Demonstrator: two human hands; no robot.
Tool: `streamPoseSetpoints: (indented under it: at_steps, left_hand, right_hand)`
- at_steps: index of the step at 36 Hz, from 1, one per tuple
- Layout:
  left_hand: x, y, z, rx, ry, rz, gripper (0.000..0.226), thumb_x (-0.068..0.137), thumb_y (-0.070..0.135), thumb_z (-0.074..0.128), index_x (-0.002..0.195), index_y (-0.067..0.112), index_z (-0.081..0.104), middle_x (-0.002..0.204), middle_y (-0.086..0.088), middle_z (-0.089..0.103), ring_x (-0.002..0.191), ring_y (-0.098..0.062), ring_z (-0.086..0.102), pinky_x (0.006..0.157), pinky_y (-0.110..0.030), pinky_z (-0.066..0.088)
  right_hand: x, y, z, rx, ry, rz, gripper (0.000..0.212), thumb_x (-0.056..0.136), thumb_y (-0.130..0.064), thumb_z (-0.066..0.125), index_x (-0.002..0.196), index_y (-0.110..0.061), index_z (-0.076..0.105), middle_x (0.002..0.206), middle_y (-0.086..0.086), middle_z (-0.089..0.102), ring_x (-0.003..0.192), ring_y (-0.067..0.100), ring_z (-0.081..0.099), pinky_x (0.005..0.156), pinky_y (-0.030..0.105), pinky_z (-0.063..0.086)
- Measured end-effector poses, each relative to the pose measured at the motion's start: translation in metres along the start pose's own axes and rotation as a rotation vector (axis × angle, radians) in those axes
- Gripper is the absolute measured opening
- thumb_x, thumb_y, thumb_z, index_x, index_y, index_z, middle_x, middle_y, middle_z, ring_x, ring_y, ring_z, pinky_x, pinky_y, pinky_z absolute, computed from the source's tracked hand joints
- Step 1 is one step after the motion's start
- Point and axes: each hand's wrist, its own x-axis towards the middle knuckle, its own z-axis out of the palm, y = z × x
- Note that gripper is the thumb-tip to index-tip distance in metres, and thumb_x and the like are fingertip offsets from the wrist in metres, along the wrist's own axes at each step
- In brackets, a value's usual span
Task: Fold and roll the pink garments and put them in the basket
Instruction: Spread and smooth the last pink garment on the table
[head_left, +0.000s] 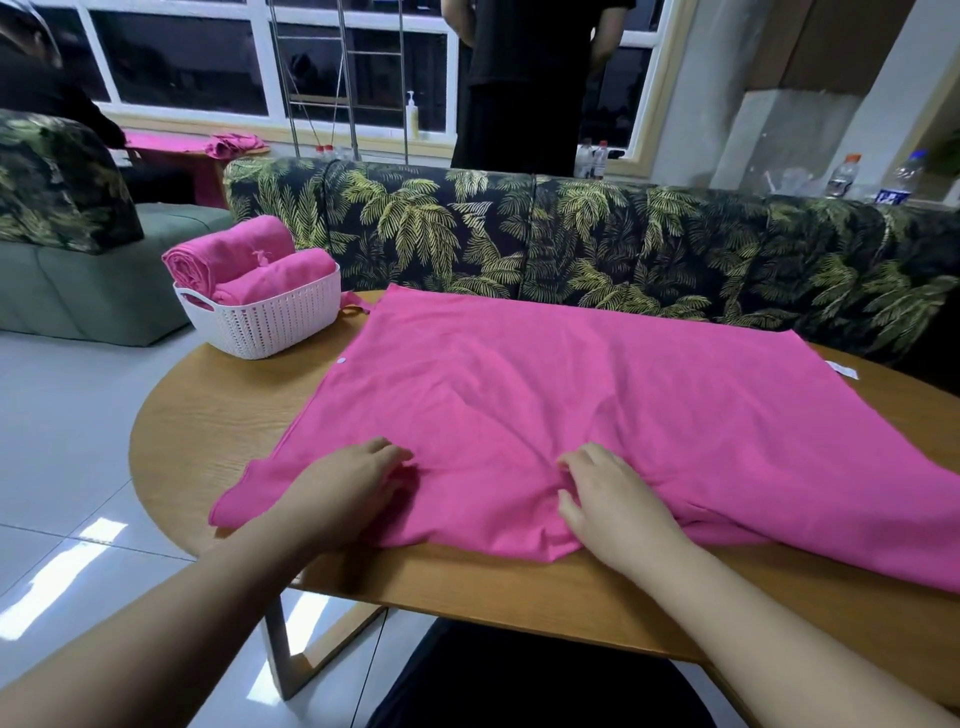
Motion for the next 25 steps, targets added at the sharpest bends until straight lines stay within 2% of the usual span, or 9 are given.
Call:
streamPoseSetpoints:
  at_steps: [4,7,9,12,15,17,20,23,25]
  left_hand:
    - [0.009,-0.009,0.003,0.058,-0.003,0.04,0.022,0.094,0.032,0.055,0.105,0.017,0.067,0.102,-0.005,0.063,0.094,-0.029,0.06,0.08,-0.037,0.047]
    - [0.008,-0.014,-0.003,0.113,0.06,0.088,0.029,0.08,0.043,0.049,0.079,0.02,0.066,0.079,0.001,0.064,0.075,-0.027,0.061,0.06,-0.039,0.051]
    - [0.002,-0.009,-0.016,0.061,0.127,0.12,0.029,0.076,0.041,0.043,0.077,0.021,0.063,0.075,0.003,0.064,0.072,-0.025,0.062,0.063,-0.038,0.051]
    - [-0.015,-0.003,-0.038,-0.101,0.157,0.171,0.03,0.075,0.039,0.04,0.085,0.018,0.06,0.075,0.003,0.064,0.07,-0.023,0.061,0.069,-0.035,0.048]
    - [-0.037,-0.002,-0.053,-0.307,0.039,0.141,0.025,0.074,0.049,0.036,0.092,0.036,0.047,0.078,0.014,0.06,0.07,-0.008,0.056,0.065,-0.026,0.045]
    - [-0.05,-0.001,-0.054,-0.312,-0.064,0.166,0.021,0.075,0.054,0.036,0.092,0.042,0.042,0.077,0.014,0.058,0.07,-0.007,0.054,0.063,-0.021,0.044]
    - [-0.061,0.001,-0.052,-0.293,-0.241,0.177,0.022,0.077,0.06,0.038,0.088,0.043,0.047,0.078,0.012,0.059,0.069,-0.007,0.054,0.062,-0.022,0.044]
    - [-0.063,0.009,-0.051,-0.239,-0.462,0.09,0.027,0.086,0.067,0.043,0.081,0.042,0.055,0.074,0.018,0.062,0.07,0.0,0.057,0.066,-0.02,0.046]
    - [-0.056,0.017,-0.049,-0.197,-0.479,0.037,0.041,0.08,0.075,0.036,0.074,0.039,0.054,0.067,0.017,0.06,0.064,0.001,0.055,0.064,-0.021,0.046]
  right_hand:
    - [-0.002,0.01,0.0,-0.092,-0.011,0.035,0.022,0.089,-0.021,0.053,0.106,-0.011,0.062,0.107,0.005,0.059,0.109,0.026,0.05,0.094,0.037,0.04]
    - [-0.005,0.016,-0.003,-0.086,0.077,-0.019,0.008,0.076,-0.018,0.066,0.084,-0.014,0.066,0.085,0.0,0.063,0.087,0.025,0.059,0.074,0.037,0.049]
    - [-0.01,0.02,-0.005,-0.063,0.225,-0.092,0.005,0.072,-0.021,0.061,0.074,-0.017,0.063,0.074,-0.004,0.06,0.073,0.022,0.059,0.063,0.035,0.05]
    - [-0.022,0.021,-0.015,0.012,0.302,-0.207,0.017,0.078,-0.025,0.045,0.078,-0.018,0.061,0.077,-0.007,0.059,0.075,0.017,0.053,0.07,0.028,0.039]
    - [-0.037,0.024,-0.018,0.072,0.34,-0.312,0.012,0.08,-0.023,0.048,0.08,-0.017,0.059,0.078,-0.006,0.058,0.075,0.016,0.051,0.07,0.029,0.037]
    - [-0.048,0.025,-0.016,0.084,0.321,-0.395,0.009,0.082,-0.02,0.05,0.082,-0.017,0.058,0.079,-0.005,0.058,0.074,0.017,0.052,0.069,0.03,0.04]
    - [-0.064,0.026,-0.008,0.073,0.272,-0.483,0.007,0.084,-0.019,0.052,0.085,-0.017,0.059,0.079,-0.004,0.057,0.073,0.017,0.052,0.068,0.028,0.041]
    - [-0.077,0.03,0.004,0.082,0.23,-0.529,0.007,0.085,-0.019,0.054,0.091,-0.02,0.057,0.082,-0.005,0.057,0.075,0.016,0.053,0.071,0.026,0.042]
    - [-0.085,0.032,0.01,0.1,0.216,-0.543,0.011,0.084,-0.018,0.055,0.095,-0.022,0.056,0.084,-0.006,0.059,0.077,0.015,0.055,0.075,0.025,0.044]
